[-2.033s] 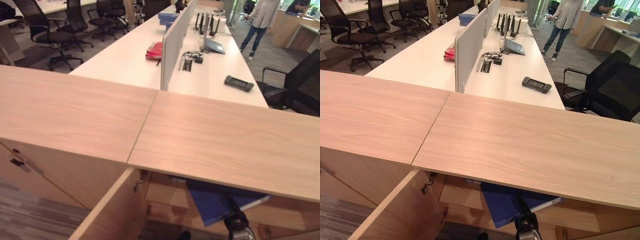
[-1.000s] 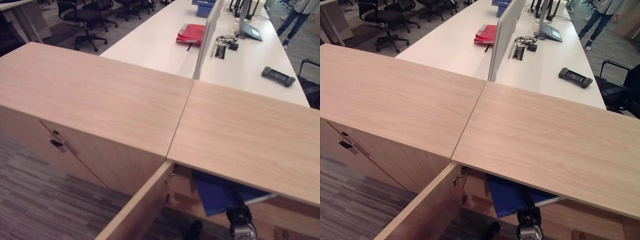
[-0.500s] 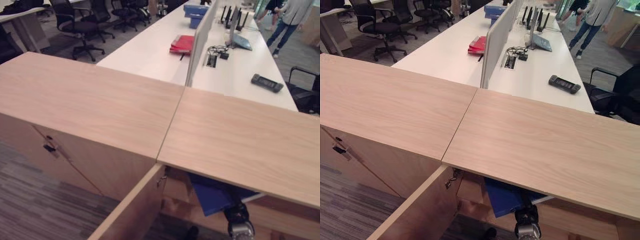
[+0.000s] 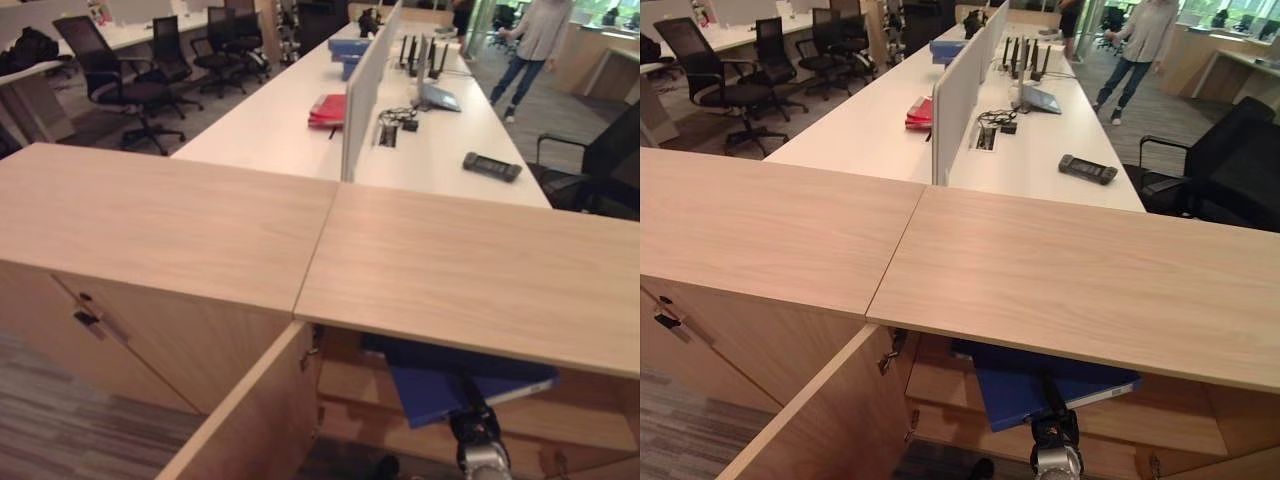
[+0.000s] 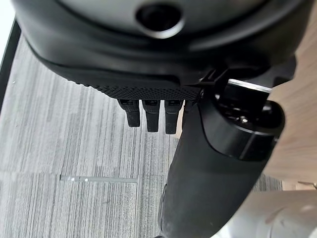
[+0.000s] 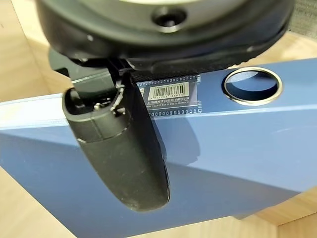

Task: Put the empty folder in the office cabinet

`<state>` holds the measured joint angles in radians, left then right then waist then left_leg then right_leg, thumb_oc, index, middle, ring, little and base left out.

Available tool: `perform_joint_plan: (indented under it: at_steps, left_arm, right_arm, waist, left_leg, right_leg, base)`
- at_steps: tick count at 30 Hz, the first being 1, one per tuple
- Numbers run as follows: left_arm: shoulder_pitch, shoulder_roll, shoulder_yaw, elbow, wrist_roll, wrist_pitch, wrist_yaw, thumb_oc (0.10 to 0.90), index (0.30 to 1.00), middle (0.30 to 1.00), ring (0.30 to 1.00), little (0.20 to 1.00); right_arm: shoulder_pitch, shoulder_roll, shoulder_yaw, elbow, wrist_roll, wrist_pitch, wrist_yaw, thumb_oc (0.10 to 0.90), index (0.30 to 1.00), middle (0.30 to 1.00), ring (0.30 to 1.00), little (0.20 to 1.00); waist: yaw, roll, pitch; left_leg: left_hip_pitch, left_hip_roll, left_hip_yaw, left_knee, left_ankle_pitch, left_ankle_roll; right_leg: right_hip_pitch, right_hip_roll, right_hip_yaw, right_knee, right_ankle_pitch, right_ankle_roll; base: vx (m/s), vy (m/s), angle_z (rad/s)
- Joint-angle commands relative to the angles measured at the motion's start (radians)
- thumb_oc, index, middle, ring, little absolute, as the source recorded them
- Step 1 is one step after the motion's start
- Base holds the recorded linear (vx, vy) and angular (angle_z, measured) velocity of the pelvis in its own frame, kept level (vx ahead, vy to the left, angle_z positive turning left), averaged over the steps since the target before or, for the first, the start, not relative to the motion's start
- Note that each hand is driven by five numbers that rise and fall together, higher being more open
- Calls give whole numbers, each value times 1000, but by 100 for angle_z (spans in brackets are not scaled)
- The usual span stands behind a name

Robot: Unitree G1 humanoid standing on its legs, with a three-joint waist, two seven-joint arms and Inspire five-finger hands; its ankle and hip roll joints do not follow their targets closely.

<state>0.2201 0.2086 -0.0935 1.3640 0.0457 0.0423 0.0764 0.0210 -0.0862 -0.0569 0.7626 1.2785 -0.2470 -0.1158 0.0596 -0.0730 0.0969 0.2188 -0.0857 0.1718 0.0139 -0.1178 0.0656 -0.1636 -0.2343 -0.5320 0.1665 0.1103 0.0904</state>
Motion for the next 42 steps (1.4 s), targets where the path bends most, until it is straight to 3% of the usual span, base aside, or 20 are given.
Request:
perform_joint_plan:
  at_steps: [1,4,5,6,9,10,15,18,21,25,27,34,41,42]
  left_arm:
    - [2,16,21,34,14,1,22,800,900,900,900,900]
    - [-5,23,36,47,23,2,25,800,900,900,900,900]
    - [-6,29,53,62,31,2,26,800,900,900,900,900]
    - [-6,29,53,63,31,1,26,800,900,900,900,900]
    - [-7,39,71,84,32,2,34,800,900,900,900,900]
    - [-7,48,82,92,37,4,38,800,900,900,900,900]
    - [5,56,108,119,45,8,40,800,900,900,900,900]
    - [22,53,132,138,49,7,29,800,900,900,900,900]
    - [19,49,140,131,27,4,38,800,900,900,900,900]
    - [-16,41,101,97,-1,0,37,800,900,900,900,900]
    - [-26,37,90,83,-4,6,31,800,900,900,900,900]
    - [-32,30,68,74,8,15,25,800,900,900,900,900]
    - [-40,31,65,65,-1,19,38,800,900,900,900,900]
    - [-49,31,60,64,-20,18,56,800,900,900,900,900]
  right_arm:
    - [-134,-29,-73,-120,3,-81,43,400,300,300,300,300]
    - [-136,-30,-78,-108,-4,-80,45,400,300,300,300,300]
    - [-132,-28,-88,-107,-8,-79,46,400,300,300,300,300]
    - [-132,-28,-88,-107,-8,-78,46,400,300,300,300,300]
    - [-132,-25,-100,-108,-18,-78,51,400,300,300,300,300]
    - [-132,-21,-107,-103,-19,-75,56,400,300,300,300,300]
    - [-130,-9,-112,-122,-27,-72,58,400,300,300,300,300]
    - [-110,-7,-119,-134,-32,-70,63,400,300,300,300,300]
    - [-93,-18,-120,-131,-29,-64,72,400,300,300,300,300]
    - [-89,-53,-126,-167,-39,-86,69,400,300,300,300,300]
    - [-89,-61,-139,-157,-41,-88,58,400,300,300,300,300]
    - [-67,-54,-137,-185,-41,-97,42,400,300,300,300,300]
    - [-50,-44,-136,-207,-33,-99,38,400,300,300,300,300]
    - [-51,-44,-136,-215,-33,-101,39,400,300,300,300,300]
  waist:
    - [20,-19,55]
    - [22,-14,63]
    - [31,-6,57]
    - [32,-6,57]
    - [55,-4,39]
    - [75,-12,22]
    - [117,-48,-6]
    - [132,-80,-23]
    - [121,-79,-14]
    - [75,-38,-6]
    - [61,-19,-10]
    - [38,20,-12]
    - [23,47,0]
    - [15,61,12]
  left_leg:
    - [43,-94,-49,-44,-96,52]
    - [36,-78,-42,-54,-81,43]
    - [25,-49,-38,-65,-71,29]
    - [25,-49,-38,-65,-70,29]
    - [0,-7,-38,-69,-59,7]
    - [-11,12,-36,-62,-63,-1]
    - [-33,43,-29,-6,-98,-28]
    - [-7,60,-28,7,-121,-59]
    - [18,120,-28,-15,-101,-96]
    - [-10,220,-60,-77,-25,-153]
    - [-18,243,-66,-98,-2,-168]
    - [-47,271,-73,-101,22,-191]
    - [-44,282,-81,-101,27,-195]
    - [-34,291,-89,-101,32,-197]
  right_leg:
    - [-29,-66,-13,-109,316,171]
    - [-29,-89,17,-110,329,171]
    - [-8,-138,42,-125,345,171]
    - [-8,-138,42,-125,346,171]
    - [38,-209,60,-148,367,171]
    - [75,-251,48,-159,367,171]
    - [137,-310,12,-192,371,171]
    - [148,-290,2,-200,312,171]
    - [142,-266,-4,-154,227,171]
    - [158,-208,-45,-112,106,167]
    - [158,-190,-60,-105,83,164]
    - [144,-168,-69,-77,33,149]
    - [126,-178,-66,-19,4,143]
    - [112,-193,-55,43,-27,134]
  base:
    - [-139,-48,-26]
    - [-119,-106,-21]
    - [-86,-134,-20]
    - [-74,-154,-13]
    - [-10,-210,-16]
    - [37,-215,-11]
    - [106,-259,-18]
    - [229,-307,-16]
    - [182,-287,-16]
    - [60,-256,8]
    - [35,-162,36]
    - [25,-61,14]
    - [24,-64,3]
    - [39,-117,2]
